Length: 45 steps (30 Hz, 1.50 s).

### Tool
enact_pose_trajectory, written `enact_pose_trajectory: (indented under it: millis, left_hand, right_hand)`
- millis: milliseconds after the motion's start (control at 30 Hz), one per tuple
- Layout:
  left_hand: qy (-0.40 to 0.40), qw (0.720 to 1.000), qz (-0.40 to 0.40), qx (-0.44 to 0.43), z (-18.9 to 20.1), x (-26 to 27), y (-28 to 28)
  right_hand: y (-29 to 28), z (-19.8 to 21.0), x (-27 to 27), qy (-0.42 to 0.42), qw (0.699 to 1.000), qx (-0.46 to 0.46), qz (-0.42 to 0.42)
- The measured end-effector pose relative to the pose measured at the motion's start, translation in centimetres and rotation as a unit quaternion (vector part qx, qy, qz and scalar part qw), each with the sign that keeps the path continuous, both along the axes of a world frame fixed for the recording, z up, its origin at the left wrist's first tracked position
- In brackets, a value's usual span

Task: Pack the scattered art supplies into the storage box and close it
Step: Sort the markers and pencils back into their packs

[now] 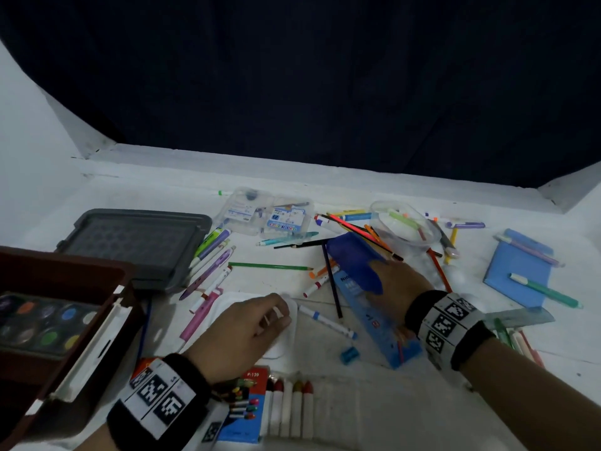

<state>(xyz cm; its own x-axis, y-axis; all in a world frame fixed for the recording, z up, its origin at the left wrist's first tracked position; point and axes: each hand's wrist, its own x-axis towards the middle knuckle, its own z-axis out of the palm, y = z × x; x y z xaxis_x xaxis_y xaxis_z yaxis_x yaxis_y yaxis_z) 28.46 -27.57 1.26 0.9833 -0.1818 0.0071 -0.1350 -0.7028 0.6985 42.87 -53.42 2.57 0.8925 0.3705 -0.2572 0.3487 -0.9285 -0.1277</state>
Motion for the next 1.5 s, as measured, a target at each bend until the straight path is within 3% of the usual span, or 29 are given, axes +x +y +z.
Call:
enact_pose_trajectory:
  millis: [233,467,633,767,867,967,1133,1300,1500]
  left_hand:
    - [0.004,0.999,0.018,0.043,-0.7,2.5,1.4]
    - [0.043,0.997,0.030,0.050,-0.8,4.3,1.9]
    - [0.059,0.994,0.026,0.084,-0.6,4.5,1.8]
    - [0.061,0.996,0.021,0.056,-1.3,4.7,2.4]
    - [0.059,0.997,0.021,0.054,-1.5,4.7,2.6]
    - [0.062,0.996,0.028,0.053,-1.5,4.7,2.7]
    - [0.058,0.996,0.032,0.057,-1.2,4.5,2.7]
    - [0.046,0.998,0.035,0.026,-1.2,4.4,2.7]
    - [-0.004,0.999,0.037,0.029,-0.6,4.4,2.4]
  right_hand:
    - [0.3,0.1,-1.5,0.073,0.992,0.087,0.058]
    - [1.7,-0.3,-3.5,0.077,0.980,0.114,0.143]
    - [3.2,0.7,0.4,0.059,0.980,0.168,0.089]
    - [5.4,0.5,5.8,-0.030,0.987,0.150,0.043]
    - [7.2,0.1,9.4,-0.038,0.990,0.138,0.014]
    - [8.9,-0.6,11.8,-0.027,0.995,0.088,0.049]
    - [10.1,-1.5,12.9,-0.035,0.997,0.011,0.073]
    - [9.8,-1.6,12.5,-0.018,0.997,0.011,0.068]
    - [7.2,0.6,9.9,-0.041,0.988,0.148,0.016]
